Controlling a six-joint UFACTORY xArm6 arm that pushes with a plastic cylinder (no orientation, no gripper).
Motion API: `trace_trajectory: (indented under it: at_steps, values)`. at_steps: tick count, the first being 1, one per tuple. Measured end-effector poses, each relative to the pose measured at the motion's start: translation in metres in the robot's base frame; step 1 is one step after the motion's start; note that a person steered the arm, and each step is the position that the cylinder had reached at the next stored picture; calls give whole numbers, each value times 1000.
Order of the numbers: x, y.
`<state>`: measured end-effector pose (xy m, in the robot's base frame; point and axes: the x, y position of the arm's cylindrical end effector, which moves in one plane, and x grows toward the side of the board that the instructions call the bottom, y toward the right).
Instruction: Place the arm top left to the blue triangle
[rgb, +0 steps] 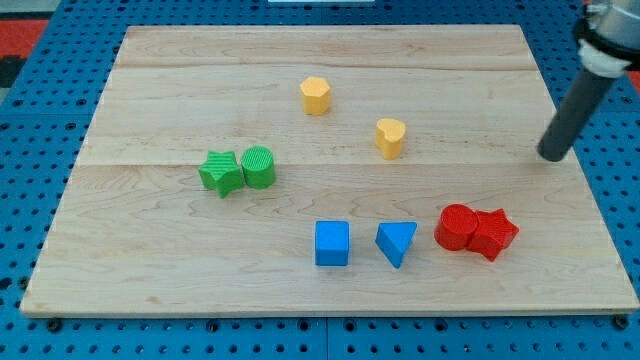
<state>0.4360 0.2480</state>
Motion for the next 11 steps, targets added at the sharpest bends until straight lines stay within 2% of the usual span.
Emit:
trace_trajectory:
  at_steps: [1,2,3,4,5,7,8,11]
  values:
    - [-9,-48]
    - [24,-94]
    - [39,-146]
    - [50,-173]
    - [44,-173]
    - [66,-210]
    - [83,-204]
    - [80,-201]
